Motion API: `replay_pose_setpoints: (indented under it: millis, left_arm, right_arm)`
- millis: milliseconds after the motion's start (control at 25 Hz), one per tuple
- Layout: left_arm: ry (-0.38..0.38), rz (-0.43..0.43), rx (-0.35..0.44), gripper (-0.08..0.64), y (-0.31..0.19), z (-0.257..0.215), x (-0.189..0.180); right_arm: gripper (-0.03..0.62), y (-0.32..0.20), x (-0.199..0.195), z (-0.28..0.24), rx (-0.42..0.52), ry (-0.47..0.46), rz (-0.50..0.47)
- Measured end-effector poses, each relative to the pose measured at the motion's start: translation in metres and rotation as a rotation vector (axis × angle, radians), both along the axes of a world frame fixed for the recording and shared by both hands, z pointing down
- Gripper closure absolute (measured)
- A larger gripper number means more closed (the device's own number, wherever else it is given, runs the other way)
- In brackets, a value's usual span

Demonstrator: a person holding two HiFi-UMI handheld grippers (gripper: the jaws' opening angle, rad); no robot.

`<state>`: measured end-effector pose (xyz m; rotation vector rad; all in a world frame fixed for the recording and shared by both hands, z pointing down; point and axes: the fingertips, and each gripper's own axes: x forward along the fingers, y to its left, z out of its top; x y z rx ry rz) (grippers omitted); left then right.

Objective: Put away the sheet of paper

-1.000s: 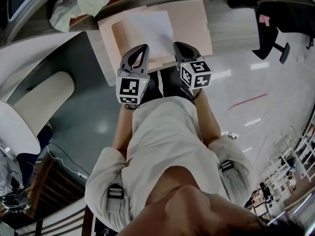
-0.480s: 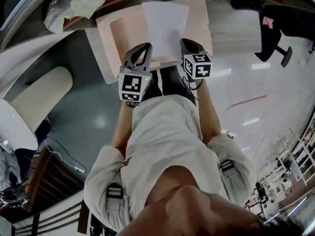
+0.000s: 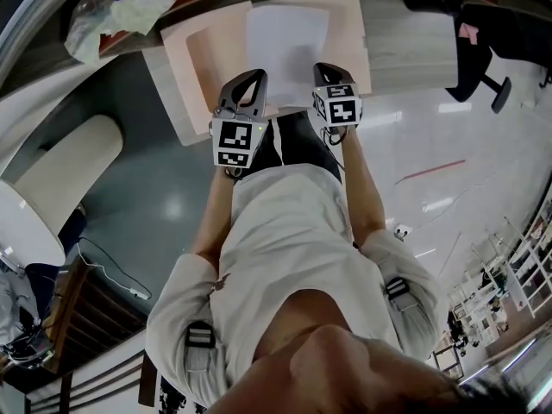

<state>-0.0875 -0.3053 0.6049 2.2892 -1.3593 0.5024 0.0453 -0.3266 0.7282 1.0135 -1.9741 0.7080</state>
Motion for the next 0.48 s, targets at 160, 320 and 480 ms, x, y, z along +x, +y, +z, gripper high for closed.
replay_pose_setpoints:
  millis: [160, 320, 480]
  left_arm:
    - [0.009, 0.009, -0.014, 0.541, 0.001, 0.005, 0.003]
    - [0.014, 0.006, -0.017, 0.541, 0.003, 0.006, 0.002]
    - [0.015, 0.000, -0.023, 0.541, 0.006, 0.008, -0.002]
  right_arm:
    - [0.574, -0.002, 0.003, 0.013, -0.016, 0.032, 0.004]
    - [0.574, -0.005, 0.001, 0.019, -0.016, 0.050, -0.008]
    - [0.574, -0.009, -0.011, 0.022, -0.012, 0.060, -0.041]
